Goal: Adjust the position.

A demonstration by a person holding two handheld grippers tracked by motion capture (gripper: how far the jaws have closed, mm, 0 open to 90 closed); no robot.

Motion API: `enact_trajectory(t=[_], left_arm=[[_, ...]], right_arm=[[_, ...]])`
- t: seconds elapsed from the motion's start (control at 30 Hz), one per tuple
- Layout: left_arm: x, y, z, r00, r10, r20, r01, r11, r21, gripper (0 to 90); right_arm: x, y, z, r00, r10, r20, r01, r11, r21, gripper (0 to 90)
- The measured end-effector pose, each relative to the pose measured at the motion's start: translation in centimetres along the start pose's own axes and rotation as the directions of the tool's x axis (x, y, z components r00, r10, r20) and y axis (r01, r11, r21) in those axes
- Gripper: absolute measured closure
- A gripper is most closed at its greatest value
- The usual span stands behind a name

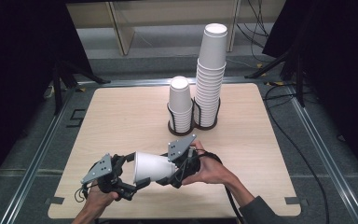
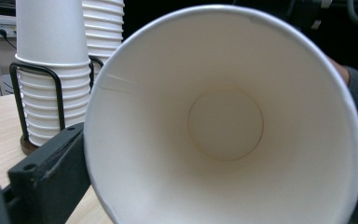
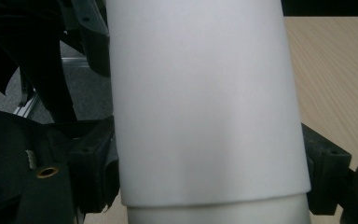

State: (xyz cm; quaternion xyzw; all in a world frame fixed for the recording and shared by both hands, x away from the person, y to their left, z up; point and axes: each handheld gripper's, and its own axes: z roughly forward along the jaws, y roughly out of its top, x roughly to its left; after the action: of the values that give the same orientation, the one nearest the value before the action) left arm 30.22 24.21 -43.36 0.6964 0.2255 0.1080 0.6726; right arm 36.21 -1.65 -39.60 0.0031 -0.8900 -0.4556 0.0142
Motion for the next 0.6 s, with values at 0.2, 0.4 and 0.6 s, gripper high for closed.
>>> enact_trajectory(t=[0.2, 0.4, 0.6], left_arm=[[0.2, 0.25, -0.3, 0.9994, -0.019, 0.028, 0.02, 0.9993, -0.032, 5.8], [0.04, 0.56, -0.42, 0.9997, 0.005, 0.022, -0.005, 0.9998, -0.02, 9.0], [0.08, 0.55, -0.4, 0.9987, 0.042, -0.028, -0.041, 0.9985, 0.037, 9.3]], right_arm=[[-0.25, -0.27, 0.07, 1.0, -0.003, -0.006, 0.003, 1.0, -0.02, 23.0], [-0.32, -0.52, 0.35, 0.9996, 0.026, -0.012, -0.026, 1.0, -0.011, 20.2], [-0.23, -0.31, 0.03, 0.9977, 0.013, 0.066, -0.016, 0.999, 0.037, 15.9]])
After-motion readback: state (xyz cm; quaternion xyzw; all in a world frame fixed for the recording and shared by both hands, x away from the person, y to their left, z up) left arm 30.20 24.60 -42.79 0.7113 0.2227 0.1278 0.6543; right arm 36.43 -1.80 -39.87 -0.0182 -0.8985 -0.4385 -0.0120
